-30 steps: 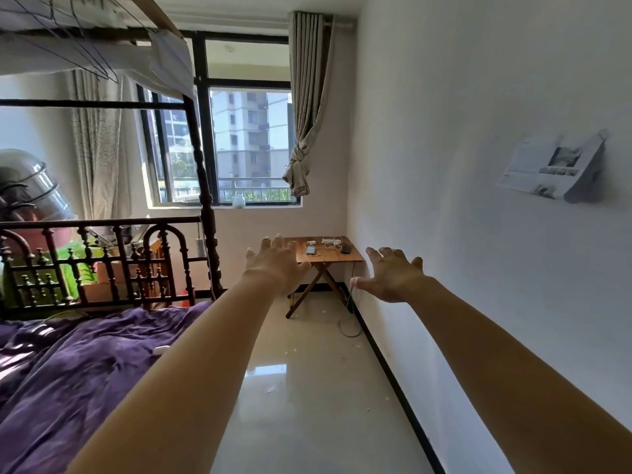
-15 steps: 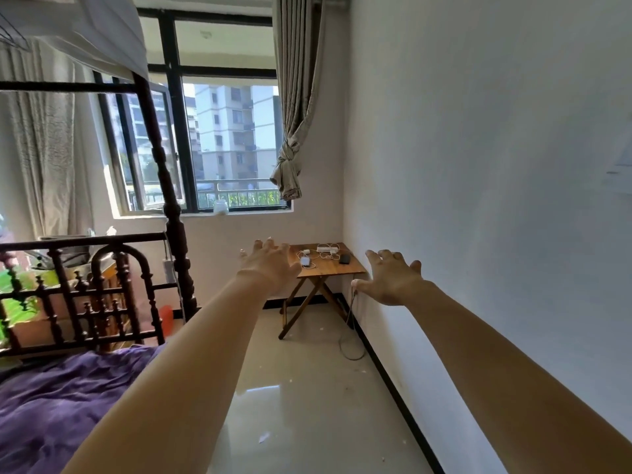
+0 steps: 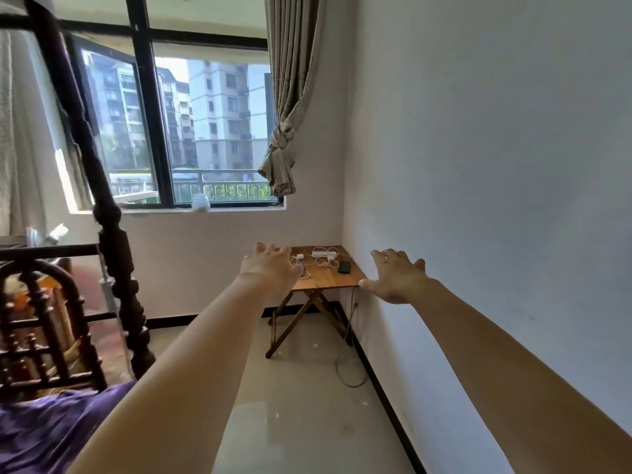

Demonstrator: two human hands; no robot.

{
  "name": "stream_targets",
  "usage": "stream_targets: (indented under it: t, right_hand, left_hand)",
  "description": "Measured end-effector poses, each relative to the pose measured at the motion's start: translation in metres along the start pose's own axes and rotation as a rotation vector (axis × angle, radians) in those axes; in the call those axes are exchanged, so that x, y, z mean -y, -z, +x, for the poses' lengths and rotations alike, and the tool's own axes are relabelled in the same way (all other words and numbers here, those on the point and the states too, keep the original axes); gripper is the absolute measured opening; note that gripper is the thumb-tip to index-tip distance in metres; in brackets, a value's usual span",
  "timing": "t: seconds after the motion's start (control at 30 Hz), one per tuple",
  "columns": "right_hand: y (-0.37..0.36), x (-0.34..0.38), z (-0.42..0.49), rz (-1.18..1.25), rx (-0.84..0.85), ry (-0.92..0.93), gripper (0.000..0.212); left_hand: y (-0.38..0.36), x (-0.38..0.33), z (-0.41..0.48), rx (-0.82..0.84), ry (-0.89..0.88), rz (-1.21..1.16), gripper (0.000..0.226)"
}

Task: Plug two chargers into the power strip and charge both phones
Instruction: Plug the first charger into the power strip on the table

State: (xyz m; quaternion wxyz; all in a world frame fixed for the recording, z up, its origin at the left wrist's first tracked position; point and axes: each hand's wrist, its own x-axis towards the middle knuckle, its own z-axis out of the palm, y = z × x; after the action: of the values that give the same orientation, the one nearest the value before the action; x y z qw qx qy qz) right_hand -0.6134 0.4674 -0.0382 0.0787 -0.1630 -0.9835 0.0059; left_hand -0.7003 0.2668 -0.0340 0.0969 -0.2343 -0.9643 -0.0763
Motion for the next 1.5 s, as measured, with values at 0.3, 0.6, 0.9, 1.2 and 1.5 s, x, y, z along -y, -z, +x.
stream_targets:
  t: [0.3,0.6,0.9,1.2,1.5]
  right_hand:
    - [-0.035,-0.032,0.201,-0.024,0.016,0.038,0.071]
    - [-0.103,-0.045,0.398,0.012,0.035,0.047,0.072]
    - [-0.145,-0.044,0.600,0.033,0.072,0.004,0.069]
    - [-0.208,-0.071,0.779,0.033,0.137,-0.028,0.066]
    - [-0.267,-0.118,0.951,0.044,0.227,-0.025,0.070]
  left_hand:
    - [-0.051,-0.005,0.202,0.013,-0.005,-0.031,0.052]
    - [-0.132,0.010,0.396,0.039,-0.031,-0.043,0.054]
    - [-0.191,0.048,0.598,0.079,-0.019,-0.063,0.053]
    - [-0.271,0.055,0.777,0.077,-0.084,-0.102,0.052]
    - [-0.351,0.051,0.943,0.159,-0.030,-0.157,0.052]
